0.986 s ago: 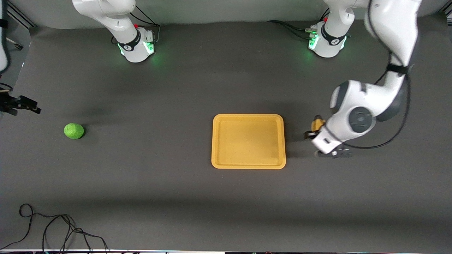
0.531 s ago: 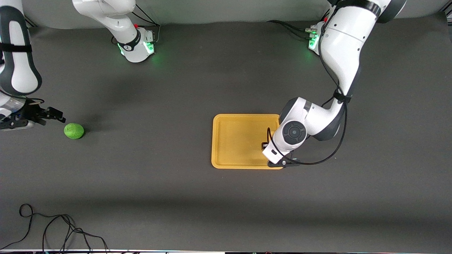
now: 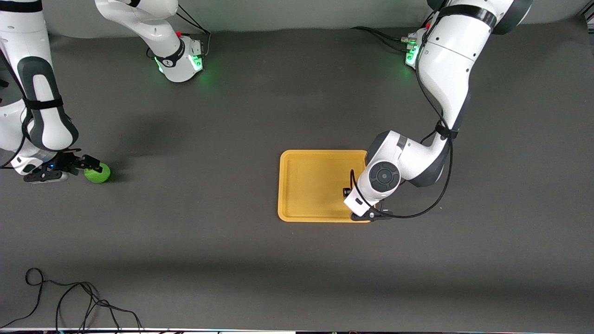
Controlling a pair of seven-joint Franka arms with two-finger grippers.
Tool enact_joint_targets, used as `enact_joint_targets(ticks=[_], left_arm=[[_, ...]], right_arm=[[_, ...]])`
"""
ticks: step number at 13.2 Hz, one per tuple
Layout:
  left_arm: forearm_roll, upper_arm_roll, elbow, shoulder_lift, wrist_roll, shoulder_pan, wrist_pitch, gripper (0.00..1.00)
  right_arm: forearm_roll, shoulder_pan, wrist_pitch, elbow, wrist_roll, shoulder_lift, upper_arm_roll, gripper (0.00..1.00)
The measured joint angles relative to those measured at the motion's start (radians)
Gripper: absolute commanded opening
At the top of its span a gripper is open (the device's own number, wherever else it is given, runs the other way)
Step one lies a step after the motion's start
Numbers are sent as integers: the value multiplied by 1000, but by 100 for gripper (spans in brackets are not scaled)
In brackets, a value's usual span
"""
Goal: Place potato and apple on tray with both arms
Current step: 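Lower the potato onto the tray while the right gripper grasps the apple, then open the left gripper and withdraw it while the right gripper lifts the apple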
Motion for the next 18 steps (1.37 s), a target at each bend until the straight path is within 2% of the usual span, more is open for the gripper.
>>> enact_joint_targets(ticks=[1,2,3,4,5,8,11,13,15,18], left_arm=[[0,0,6,0,0,0,0,88],[0,0,11,-1,0,0,0,89],[0,0,19,-3,0,0,0,91],[0,1,24,-7,0,0,-2,99],[0,4,30,-16,0,0,-10,99],[3,22,42,-92,6,11,-120,99],[8,31,48,-221,125,92,-304,99],[9,34,47,-294,262,180,-404,100],[9,35,47,-353,373,266,-451,100],[9,36,46,-434,511,369,-493,100]], right_arm=[[1,1,4,0,0,12,0,100],[2,1,16,0,0,24,0,92],[2,1,28,0,0,33,1,58],[2,1,36,1,0,40,2,43],[2,2,36,3,0,44,8,38],[3,31,22,51,0,40,19,32],[-28,119,-142,176,6,0,-23,31],[-117,131,-314,284,54,-36,-48,31],[-232,132,-561,449,145,-65,-54,31],[-285,167,-855,684,229,-92,-54,31]])
